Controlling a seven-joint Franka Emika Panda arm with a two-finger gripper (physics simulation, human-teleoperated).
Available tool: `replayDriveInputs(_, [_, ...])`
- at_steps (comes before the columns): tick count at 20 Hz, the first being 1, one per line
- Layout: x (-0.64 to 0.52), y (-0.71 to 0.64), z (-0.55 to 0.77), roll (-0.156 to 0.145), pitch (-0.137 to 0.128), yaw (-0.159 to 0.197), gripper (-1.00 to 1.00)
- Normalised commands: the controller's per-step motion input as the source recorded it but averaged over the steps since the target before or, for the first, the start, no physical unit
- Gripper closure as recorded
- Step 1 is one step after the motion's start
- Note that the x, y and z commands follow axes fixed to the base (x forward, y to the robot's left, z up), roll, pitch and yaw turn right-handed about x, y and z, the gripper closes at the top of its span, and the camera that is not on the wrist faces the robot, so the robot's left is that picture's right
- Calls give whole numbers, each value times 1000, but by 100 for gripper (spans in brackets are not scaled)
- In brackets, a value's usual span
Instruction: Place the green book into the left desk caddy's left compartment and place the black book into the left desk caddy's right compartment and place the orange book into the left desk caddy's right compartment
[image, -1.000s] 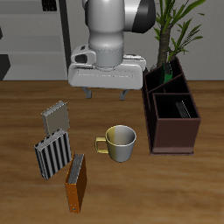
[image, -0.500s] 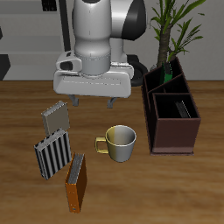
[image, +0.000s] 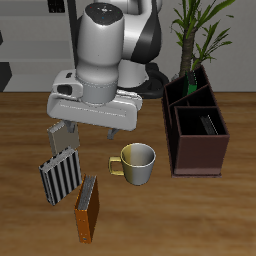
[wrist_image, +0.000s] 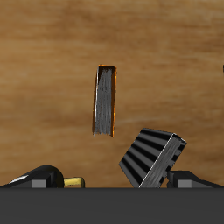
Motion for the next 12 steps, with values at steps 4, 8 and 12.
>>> replayDriveInputs(4, [196, -236, -54, -19, -11, 13, -100])
replayDriveInputs(8, [172, 19, -26, 14, -19, 6, -100])
replayDriveInputs(12, [313, 85, -71, 18, -33, -6, -100])
